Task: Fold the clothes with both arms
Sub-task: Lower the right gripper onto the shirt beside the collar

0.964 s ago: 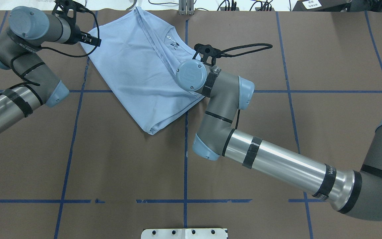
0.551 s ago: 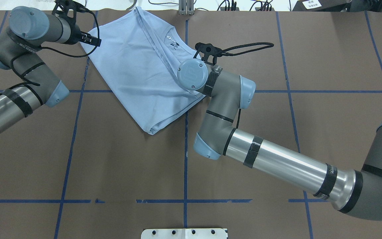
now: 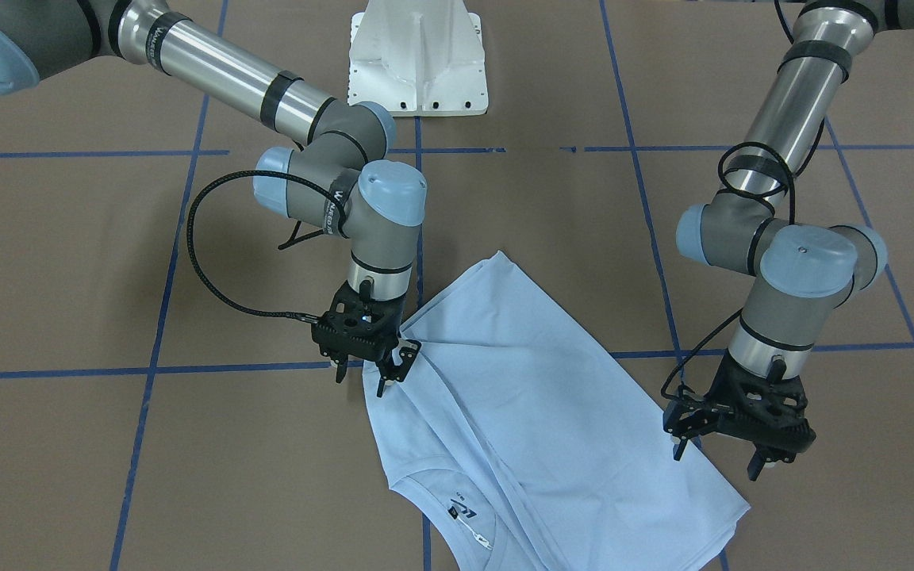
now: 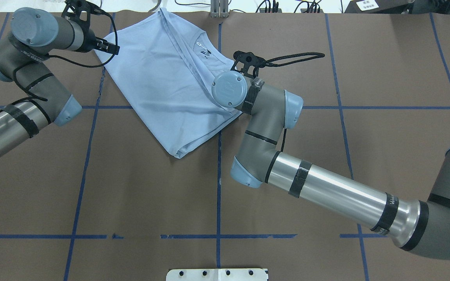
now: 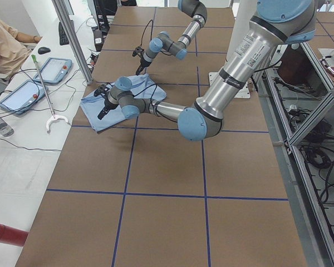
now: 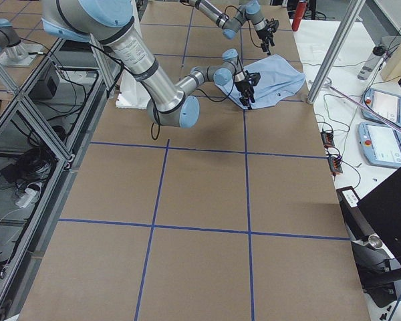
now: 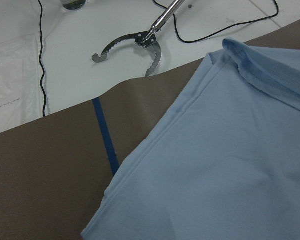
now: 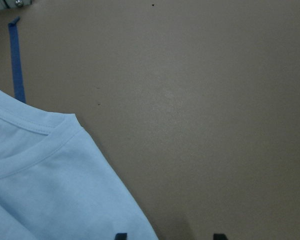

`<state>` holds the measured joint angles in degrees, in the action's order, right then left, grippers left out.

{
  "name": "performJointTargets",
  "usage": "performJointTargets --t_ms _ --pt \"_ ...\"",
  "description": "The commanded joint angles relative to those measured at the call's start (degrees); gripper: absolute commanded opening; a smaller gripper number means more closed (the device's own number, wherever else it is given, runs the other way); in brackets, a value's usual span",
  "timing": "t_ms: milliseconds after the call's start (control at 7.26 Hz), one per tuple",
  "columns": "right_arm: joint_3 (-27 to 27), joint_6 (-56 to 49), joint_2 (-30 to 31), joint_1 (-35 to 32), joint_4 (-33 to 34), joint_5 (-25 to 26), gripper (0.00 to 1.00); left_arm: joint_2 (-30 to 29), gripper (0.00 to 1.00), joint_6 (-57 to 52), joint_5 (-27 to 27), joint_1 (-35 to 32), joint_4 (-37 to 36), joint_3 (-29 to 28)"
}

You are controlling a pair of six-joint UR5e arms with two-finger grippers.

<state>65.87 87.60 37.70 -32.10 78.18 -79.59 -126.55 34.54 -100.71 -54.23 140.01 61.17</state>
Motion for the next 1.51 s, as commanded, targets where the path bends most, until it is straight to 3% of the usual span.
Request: performJointTargets --t_ms 0,413,826,964,1239,1377 --pt "-0.83 0.99 0.10 0.29 -2.31 0.22 0.61 0.07 1.00 0.00 -0.01 0.09 0.00 0.00" --pt "-1.54 1.44 0.36 0.90 -3.21 0.57 0.59 0.08 1.00 0.00 -0.01 0.09 0.00 0.00" --pt "-1.54 1.61 0.01 0.99 -3.12 0.58 0.48 0.08 1.00 0.00 -0.01 0.09 0.00 -0.09" --pt "-1.54 1.61 0.01 0.99 -3.21 0.58 0.40 0.08 1.00 0.00 -0.01 0.09 0.00 -0.09" --pt "-1.54 2.57 0.01 0.99 -3.12 0.58 0.00 0.08 1.00 0.00 -0.01 0.09 0.00 -0.09" --pt "-1.54 2.58 0.01 0.99 -3.03 0.58 0.00 0.08 1.00 0.00 -0.01 0.09 0.00 0.00"
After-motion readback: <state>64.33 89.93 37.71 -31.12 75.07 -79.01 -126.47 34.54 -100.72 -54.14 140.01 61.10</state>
